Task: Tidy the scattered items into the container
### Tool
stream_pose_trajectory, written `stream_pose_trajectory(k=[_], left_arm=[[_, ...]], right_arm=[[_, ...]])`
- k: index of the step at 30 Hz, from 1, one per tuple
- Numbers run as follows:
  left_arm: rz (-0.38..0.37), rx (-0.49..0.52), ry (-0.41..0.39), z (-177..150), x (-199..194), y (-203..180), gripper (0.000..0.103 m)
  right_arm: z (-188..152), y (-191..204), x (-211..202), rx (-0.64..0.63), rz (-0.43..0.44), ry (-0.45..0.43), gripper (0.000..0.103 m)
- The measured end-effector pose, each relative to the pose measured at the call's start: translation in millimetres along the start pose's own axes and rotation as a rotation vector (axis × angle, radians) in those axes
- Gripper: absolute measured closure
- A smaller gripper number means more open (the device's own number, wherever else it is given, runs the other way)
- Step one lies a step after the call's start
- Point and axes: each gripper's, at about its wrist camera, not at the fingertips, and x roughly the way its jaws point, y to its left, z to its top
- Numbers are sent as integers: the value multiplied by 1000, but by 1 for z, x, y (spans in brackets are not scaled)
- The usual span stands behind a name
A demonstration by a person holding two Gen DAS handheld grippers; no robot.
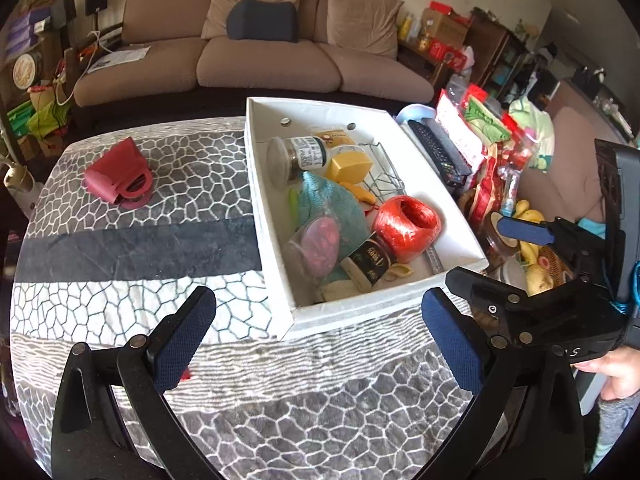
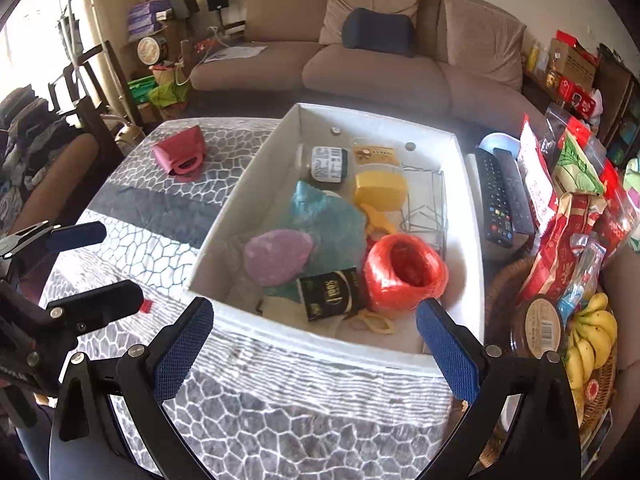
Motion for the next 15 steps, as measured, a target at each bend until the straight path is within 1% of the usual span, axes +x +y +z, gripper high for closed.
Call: stream_pose_trajectory(k=[3, 6, 10, 13, 15], left_arm=[[24, -38, -9, -19, -17, 33, 0], [67, -104, -21, -38, -30, 79, 0], [141, -248, -39, -60, -36, 148, 0], [154, -350, -35, -79, -29, 191, 0], [153, -391, -35, -91, -23, 211, 0]], right_arm=[[-7, 30, -4, -25, 18, -18, 0], [-12, 58, -8, -19, 70, -52, 0], [-19, 94, -7, 7, 188, -120, 0], [-23, 127, 5, -5, 275, -154, 0], [-28, 152, 21, -25, 307, -149, 0]])
